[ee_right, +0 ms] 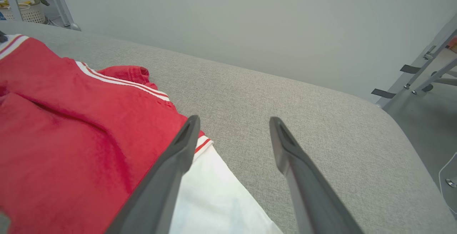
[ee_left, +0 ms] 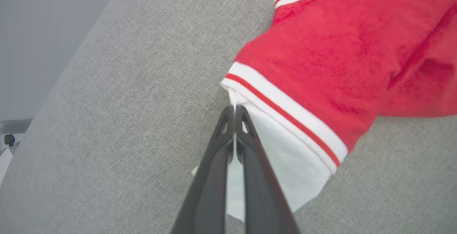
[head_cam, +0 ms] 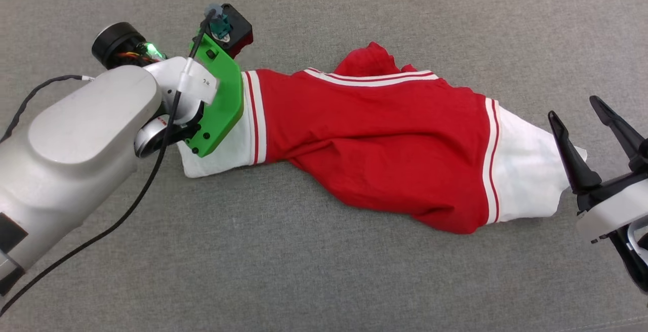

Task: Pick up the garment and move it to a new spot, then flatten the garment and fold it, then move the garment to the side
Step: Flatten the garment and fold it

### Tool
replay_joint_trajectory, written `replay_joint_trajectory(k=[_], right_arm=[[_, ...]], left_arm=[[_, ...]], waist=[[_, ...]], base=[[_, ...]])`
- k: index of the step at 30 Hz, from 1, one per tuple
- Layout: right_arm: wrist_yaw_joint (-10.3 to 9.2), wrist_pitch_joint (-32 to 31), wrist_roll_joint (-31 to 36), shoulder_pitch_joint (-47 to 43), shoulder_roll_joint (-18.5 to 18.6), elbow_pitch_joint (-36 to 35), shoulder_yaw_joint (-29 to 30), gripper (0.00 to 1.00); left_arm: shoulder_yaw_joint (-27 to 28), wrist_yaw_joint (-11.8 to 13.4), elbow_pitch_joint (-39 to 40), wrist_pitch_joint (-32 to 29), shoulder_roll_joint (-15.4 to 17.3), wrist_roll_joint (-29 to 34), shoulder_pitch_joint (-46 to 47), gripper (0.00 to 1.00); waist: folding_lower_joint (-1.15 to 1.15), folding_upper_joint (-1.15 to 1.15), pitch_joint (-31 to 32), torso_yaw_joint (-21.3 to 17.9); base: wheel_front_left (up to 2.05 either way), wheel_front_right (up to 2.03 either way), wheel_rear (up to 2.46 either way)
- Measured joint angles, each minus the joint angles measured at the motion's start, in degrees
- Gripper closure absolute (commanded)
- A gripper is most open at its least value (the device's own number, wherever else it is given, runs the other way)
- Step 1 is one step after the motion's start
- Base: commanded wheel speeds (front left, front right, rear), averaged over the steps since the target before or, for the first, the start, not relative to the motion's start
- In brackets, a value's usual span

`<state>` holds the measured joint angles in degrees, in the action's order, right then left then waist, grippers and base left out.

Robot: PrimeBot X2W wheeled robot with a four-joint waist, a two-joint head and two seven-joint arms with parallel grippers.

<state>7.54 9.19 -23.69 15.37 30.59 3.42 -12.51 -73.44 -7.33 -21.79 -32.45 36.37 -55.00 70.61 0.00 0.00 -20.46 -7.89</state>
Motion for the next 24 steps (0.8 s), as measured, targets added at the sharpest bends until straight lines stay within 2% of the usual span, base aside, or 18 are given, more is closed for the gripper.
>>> replay_joint_trajectory(k=[8,12,18,24], right_arm=[[0.00,0.2,0.0,-2.5,-0.4,-0.3,1.6,0.00],[0.00,0.6,0.0,-2.5,-0.9,-1.2,1.4,0.00],[0.00,1.6,0.5,-0.9,-1.8,-1.8,0.9,0.00],[0.00,3.3,1.4,2.1,-3.5,-1.6,0.2,0.00]], left_arm=[[0.0,0.0,5.0,1.2,3.9,1.4,2.9,1.00],[0.0,0.0,5.1,1.4,4.2,3.2,4.7,1.00],[0.0,0.0,0.5,2.1,2.5,6.6,8.9,1.00],[0.0,0.0,-8.9,5.9,-1.3,8.8,10.1,1.00]], waist=[[0.01,0.00,2.4,1.1],[0.01,0.00,1.8,0.7],[0.01,0.00,-1.2,-0.7],[0.01,0.00,-5.2,-3.2]], base=[[0.00,0.00,0.00],[0.00,0.00,0.00],[0.00,0.00,0.00],[0.00,0.00,0.00]])
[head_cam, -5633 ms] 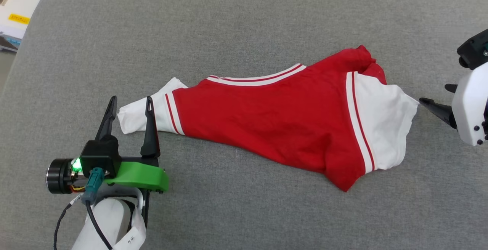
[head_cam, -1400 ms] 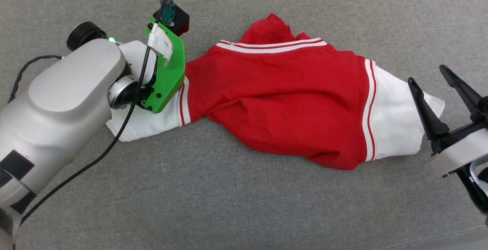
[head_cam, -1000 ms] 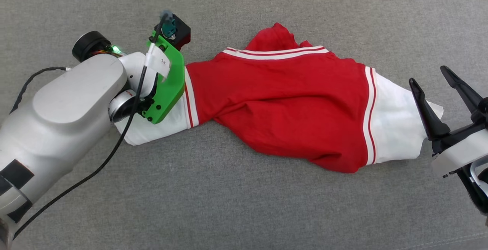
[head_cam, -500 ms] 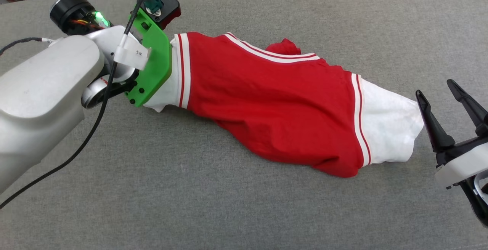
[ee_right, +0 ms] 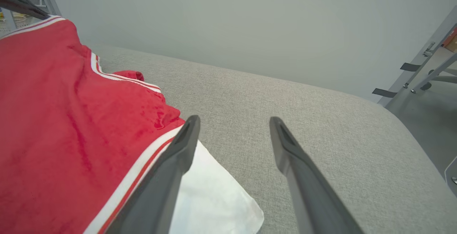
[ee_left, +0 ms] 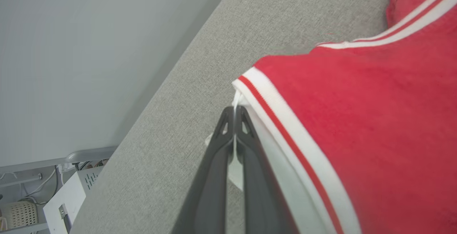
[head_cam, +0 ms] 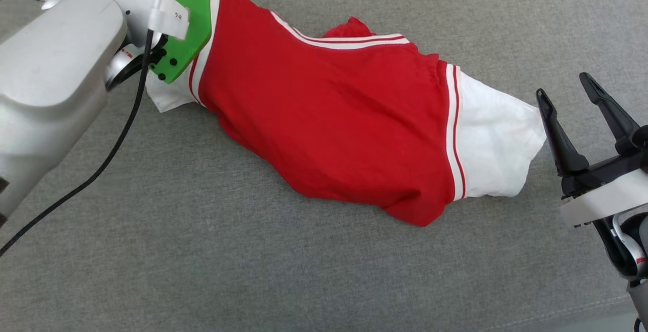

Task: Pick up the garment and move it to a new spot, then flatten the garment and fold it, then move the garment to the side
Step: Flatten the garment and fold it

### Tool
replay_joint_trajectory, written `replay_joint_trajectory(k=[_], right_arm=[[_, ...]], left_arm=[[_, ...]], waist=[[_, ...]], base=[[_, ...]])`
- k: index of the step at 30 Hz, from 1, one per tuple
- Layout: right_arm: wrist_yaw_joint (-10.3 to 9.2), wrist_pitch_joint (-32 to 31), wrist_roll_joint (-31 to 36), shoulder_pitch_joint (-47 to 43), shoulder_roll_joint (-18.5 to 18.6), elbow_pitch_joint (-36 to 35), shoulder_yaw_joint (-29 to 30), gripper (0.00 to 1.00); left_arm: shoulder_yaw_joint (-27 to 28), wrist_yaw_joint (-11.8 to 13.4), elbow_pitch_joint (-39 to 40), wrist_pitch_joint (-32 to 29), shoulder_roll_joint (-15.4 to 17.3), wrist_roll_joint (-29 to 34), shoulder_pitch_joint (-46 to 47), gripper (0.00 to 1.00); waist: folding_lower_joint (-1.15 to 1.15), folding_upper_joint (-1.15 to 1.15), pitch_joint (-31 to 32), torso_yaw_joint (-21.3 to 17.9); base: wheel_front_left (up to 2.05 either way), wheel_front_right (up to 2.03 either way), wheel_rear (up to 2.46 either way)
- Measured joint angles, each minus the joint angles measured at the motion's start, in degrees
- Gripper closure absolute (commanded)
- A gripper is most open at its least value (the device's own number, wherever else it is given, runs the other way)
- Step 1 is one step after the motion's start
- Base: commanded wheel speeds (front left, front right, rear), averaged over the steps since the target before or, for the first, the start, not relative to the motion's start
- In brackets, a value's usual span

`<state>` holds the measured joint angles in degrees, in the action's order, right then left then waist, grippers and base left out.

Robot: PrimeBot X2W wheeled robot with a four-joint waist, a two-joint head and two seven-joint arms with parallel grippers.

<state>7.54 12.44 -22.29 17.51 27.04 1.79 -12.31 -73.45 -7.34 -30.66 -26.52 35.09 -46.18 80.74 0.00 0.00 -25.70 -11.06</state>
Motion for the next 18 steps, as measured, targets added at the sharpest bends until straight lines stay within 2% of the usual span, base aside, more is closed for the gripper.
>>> replay_joint_trajectory(k=[8,13,14,15,18], right_arm=[[0.00,1.4,1.4,0.9,-1.1,1.1,0.1,0.00],[0.00,1.5,1.9,1.7,-1.3,1.5,-0.1,0.00],[0.00,1.5,2.0,1.7,-1.3,1.5,-0.1,0.00],[0.00,1.5,2.0,1.7,-1.2,1.6,0.0,0.00],[0.00,1.9,2.0,1.6,-0.7,1.5,1.0,0.00]], left_arm=[[0.4,0.1,-7.9,3.7,-4.0,1.9,-5.4,1.00],[1.1,0.0,-10.0,7.0,-4.1,1.6,-5.6,1.00],[1.0,0.0,-10.6,8.6,-4.2,1.6,-5.6,0.62],[0.9,0.0,-11.1,10.4,-4.3,1.6,-5.6,0.00],[1.4,0.1,-12.5,17.2,-4.6,1.9,-5.9,0.00]], waist=[[0.00,0.00,-4.0,-3.9],[0.00,0.00,-4.4,-4.6],[0.00,0.00,-4.3,-4.6],[0.00,0.00,-4.1,-4.5],[0.00,0.00,-3.0,-4.0]], base=[[0.00,0.00,0.00],[0.00,0.00,0.00],[0.00,0.00,0.00],[0.00,0.00,0.00],[0.00,0.00,0.00]])
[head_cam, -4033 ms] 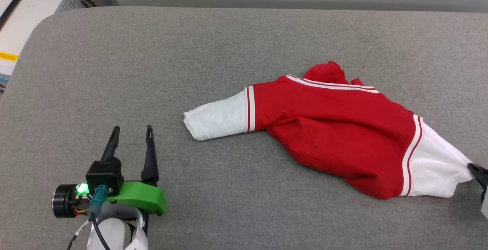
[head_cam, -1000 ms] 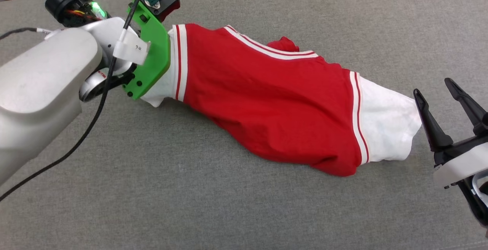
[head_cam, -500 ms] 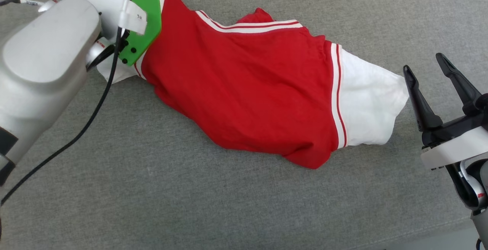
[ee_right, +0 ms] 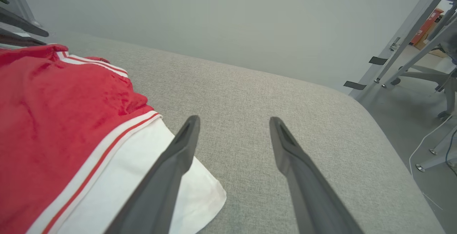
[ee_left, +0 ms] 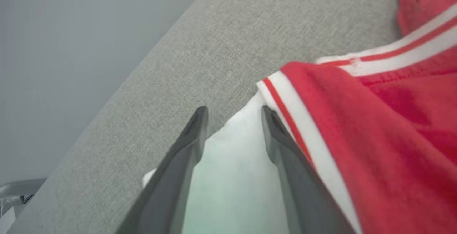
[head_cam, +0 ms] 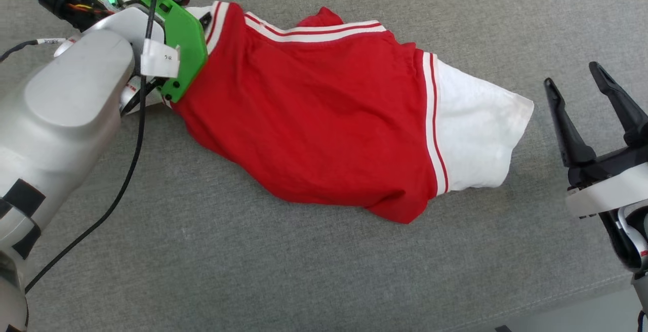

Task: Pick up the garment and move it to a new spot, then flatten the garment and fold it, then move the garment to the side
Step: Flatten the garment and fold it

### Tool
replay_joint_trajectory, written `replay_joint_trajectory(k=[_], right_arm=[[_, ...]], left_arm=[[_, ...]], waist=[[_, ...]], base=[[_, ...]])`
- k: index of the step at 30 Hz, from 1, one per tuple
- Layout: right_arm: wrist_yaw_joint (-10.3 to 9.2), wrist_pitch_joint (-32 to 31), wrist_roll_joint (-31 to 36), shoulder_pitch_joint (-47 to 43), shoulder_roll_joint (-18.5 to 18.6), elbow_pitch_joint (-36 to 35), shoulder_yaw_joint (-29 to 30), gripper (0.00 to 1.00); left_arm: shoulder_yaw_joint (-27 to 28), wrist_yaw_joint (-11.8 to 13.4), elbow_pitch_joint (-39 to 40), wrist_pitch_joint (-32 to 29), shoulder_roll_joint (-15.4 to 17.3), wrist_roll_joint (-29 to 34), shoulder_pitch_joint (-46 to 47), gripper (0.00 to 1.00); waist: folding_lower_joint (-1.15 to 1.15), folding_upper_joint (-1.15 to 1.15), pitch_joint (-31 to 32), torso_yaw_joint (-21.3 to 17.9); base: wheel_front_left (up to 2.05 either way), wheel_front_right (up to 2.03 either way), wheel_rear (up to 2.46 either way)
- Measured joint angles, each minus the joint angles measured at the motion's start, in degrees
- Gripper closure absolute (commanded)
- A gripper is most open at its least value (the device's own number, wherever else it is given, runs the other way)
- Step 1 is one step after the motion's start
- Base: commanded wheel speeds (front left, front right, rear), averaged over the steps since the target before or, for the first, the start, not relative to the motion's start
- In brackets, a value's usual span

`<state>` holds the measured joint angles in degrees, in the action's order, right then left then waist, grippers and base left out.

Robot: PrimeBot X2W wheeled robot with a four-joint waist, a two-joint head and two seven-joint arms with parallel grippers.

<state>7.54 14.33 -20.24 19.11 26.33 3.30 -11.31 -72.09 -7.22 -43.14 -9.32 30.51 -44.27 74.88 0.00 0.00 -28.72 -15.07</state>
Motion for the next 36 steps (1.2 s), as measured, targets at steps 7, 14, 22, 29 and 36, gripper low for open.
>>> replay_joint_trajectory(k=[7,14,22,29,36], right_arm=[[0.00,-0.3,0.0,-2.7,2.0,-1.3,3.3,0.00],[0.00,-3.1,0.4,-5.3,3.6,-5.6,5.3,0.00],[0.00,-6.0,0.6,-7.9,3.7,-9.6,7.7,0.00],[0.00,-5.7,0.6,-11.1,0.4,-9.7,8.5,0.00],[0.00,-5.8,0.3,-13.7,0.3,-9.4,8.3,0.00]], left_arm=[[4.2,7.2,3.4,16.6,0.3,1.2,-3.3,0.00],[10.3,18.3,14.0,23.5,4.5,-0.7,-13.2,0.00],[20.7,28.9,31.4,24.0,7.9,2.8,-28.5,0.00],[29.6,32.5,38.7,24.0,7.5,7.2,-42.9,0.00],[40.2,32.7,43.0,24.0,2.1,14.6,-56.2,0.00]], waist=[[0.00,0.00,4.2,2.3],[0.00,0.00,8.7,5.4],[0.00,0.00,12.7,9.3],[0.00,0.00,16.0,11.5],[0.00,0.00,18.6,13.5]], base=[[0.00,0.00,0.00],[0.00,0.00,0.00],[0.00,0.00,0.00],[0.00,0.00,0.00],[0.00,0.00,0.00]])
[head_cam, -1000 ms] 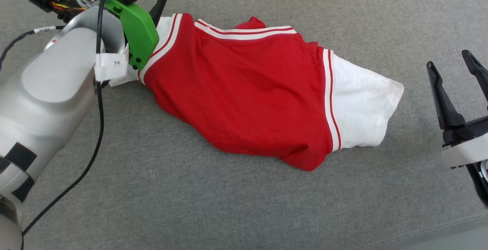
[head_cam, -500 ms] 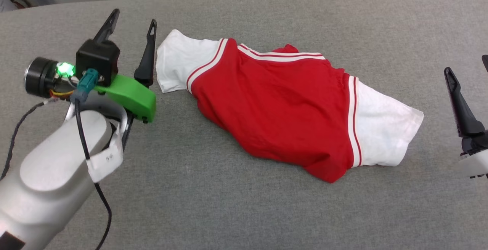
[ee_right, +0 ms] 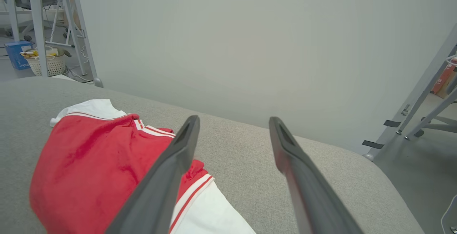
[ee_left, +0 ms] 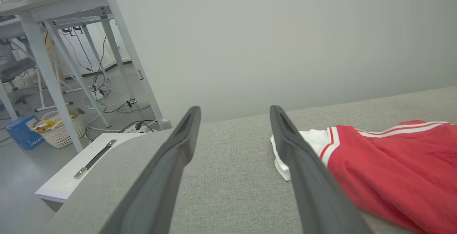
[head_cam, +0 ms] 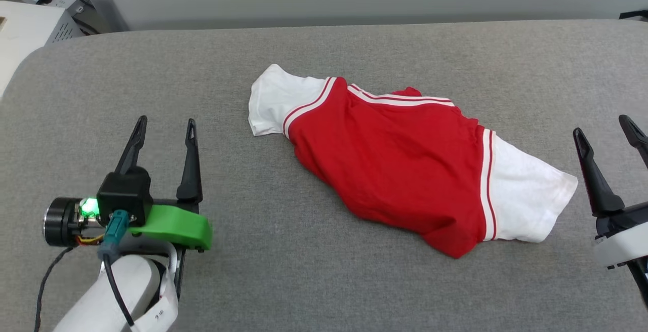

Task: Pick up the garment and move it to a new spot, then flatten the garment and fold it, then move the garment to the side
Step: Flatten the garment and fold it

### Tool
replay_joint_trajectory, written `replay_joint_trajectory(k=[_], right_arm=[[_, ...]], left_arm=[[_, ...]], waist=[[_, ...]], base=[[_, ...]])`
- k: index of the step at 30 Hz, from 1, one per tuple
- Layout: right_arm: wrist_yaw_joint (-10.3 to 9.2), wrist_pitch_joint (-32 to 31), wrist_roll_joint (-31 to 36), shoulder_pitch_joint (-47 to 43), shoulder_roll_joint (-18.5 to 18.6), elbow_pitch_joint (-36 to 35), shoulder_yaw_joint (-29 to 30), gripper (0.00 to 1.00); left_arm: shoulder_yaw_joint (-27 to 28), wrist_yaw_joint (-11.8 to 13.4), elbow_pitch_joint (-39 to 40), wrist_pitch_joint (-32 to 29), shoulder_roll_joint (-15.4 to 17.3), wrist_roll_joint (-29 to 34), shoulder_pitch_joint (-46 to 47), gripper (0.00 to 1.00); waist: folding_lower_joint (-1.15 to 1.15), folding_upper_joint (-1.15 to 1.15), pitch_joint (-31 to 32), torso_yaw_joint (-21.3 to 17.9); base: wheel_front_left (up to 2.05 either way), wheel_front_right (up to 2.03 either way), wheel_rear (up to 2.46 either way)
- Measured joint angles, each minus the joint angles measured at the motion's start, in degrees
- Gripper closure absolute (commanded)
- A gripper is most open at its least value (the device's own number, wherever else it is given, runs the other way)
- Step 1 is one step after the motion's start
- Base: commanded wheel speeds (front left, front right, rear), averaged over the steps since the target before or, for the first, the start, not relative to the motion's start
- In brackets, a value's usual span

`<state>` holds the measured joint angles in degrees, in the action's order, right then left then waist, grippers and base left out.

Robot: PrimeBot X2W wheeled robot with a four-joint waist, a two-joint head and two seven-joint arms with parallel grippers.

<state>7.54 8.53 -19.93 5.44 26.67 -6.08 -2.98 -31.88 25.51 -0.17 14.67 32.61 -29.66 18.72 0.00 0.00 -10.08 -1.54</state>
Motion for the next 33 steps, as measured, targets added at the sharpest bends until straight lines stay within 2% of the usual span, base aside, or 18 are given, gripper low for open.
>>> replay_joint_trajectory(k=[5,11,17,20,23,33], right_arm=[[0.00,-3.5,-1.3,1.3,5.3,-1.5,-4.6,0.00],[0.00,-13.1,-8.2,6.5,14.7,-4.8,-16.9,0.00],[0.00,-24.3,-15.7,13.9,21.0,-5.4,-31.0,0.00],[0.00,-28.3,-17.8,17.6,21.9,-4.4,-37.6,0.00],[0.00,-29.4,-18.6,21.1,21.7,-1.6,-43.1,0.00],[0.00,-26.4,-22.5,27.3,19.4,12.9,-58.6,0.00]], left_arm=[[5.5,-0.4,1.4,0.0,-4.3,3.8,-6.0,0.00],[10.3,-3.7,1.3,0.0,-8.7,7.8,-10.4,0.00],[14.2,-6.7,1.1,0.0,-12.0,11.4,-10.7,0.00],[15.6,-8.2,1.0,0.0,-13.7,13.2,-10.7,0.00],[16.8,-9.4,0.9,0.0,-15.4,14.5,-10.7,0.00],[20.6,-12.9,-0.1,0.0,-19.6,18.4,-10.5,0.00]], waist=[[0.00,0.00,0.4,1.4],[0.00,0.00,0.3,2.8],[0.00,0.00,-1.0,4.0],[0.00,0.00,-1.8,4.6],[0.00,0.00,-2.9,5.2],[0.00,0.00,-6.8,7.1]], base=[[0.00,0.00,0.00],[0.00,0.00,0.00],[0.00,0.00,0.00],[0.00,0.00,0.00],[0.00,0.00,0.00],[0.00,0.00,0.00]])
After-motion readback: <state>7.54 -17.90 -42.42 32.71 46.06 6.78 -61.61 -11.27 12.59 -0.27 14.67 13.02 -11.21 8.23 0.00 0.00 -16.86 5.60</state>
